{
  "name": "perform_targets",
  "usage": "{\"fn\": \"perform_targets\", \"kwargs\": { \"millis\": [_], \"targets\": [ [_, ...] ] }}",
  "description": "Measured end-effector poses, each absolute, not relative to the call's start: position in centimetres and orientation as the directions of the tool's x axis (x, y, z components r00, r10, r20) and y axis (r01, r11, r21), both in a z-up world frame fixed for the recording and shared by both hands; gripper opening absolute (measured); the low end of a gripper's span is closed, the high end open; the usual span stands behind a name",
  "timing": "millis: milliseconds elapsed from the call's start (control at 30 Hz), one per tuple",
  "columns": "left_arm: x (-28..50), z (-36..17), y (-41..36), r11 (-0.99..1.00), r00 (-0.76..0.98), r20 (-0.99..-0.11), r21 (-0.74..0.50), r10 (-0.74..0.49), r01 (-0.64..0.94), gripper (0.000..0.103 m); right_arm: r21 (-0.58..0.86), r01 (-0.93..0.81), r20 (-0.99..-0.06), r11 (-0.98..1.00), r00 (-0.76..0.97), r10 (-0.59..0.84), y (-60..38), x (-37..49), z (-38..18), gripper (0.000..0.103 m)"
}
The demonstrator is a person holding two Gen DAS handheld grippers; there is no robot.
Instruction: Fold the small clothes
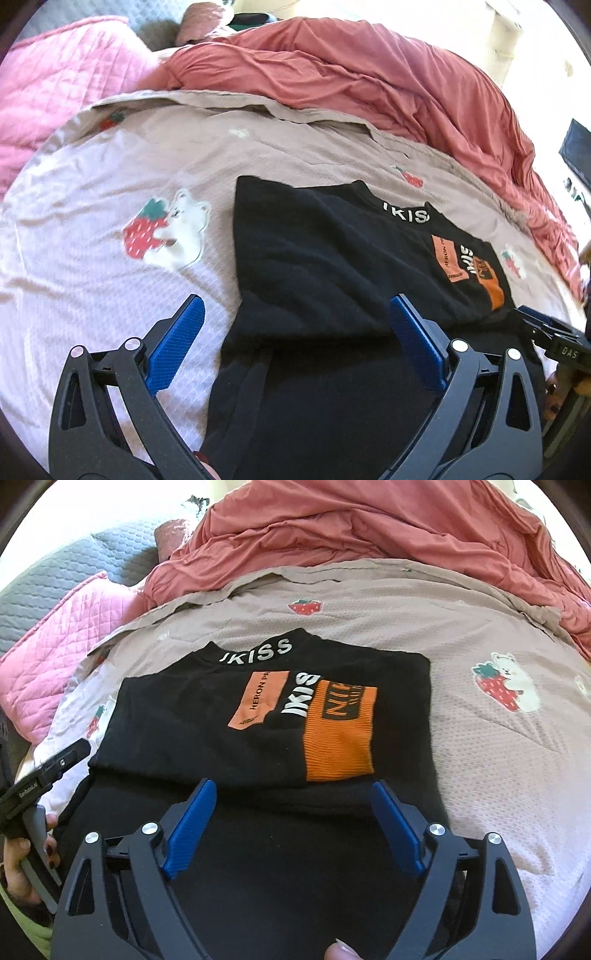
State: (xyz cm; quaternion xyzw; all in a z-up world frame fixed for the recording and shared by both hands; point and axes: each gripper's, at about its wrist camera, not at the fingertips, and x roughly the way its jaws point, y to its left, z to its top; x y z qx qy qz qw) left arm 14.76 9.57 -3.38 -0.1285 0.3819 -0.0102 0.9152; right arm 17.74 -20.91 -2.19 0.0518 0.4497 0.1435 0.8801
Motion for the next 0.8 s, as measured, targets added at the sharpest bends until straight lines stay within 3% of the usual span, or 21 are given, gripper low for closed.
{"fn": "perform_targets", "kwargs": {
  "millis": [800],
  "targets": [
    [7.2, -2.8, 12.7, 0.951, 0.699, -0.713, -0.253, -0.057, -0.180, 0.093, 0.240, -0.202, -0.748, 0.950, 0.585, 0.313, -25.5, 11.4, 0.6, 0.085]
  ]
}}
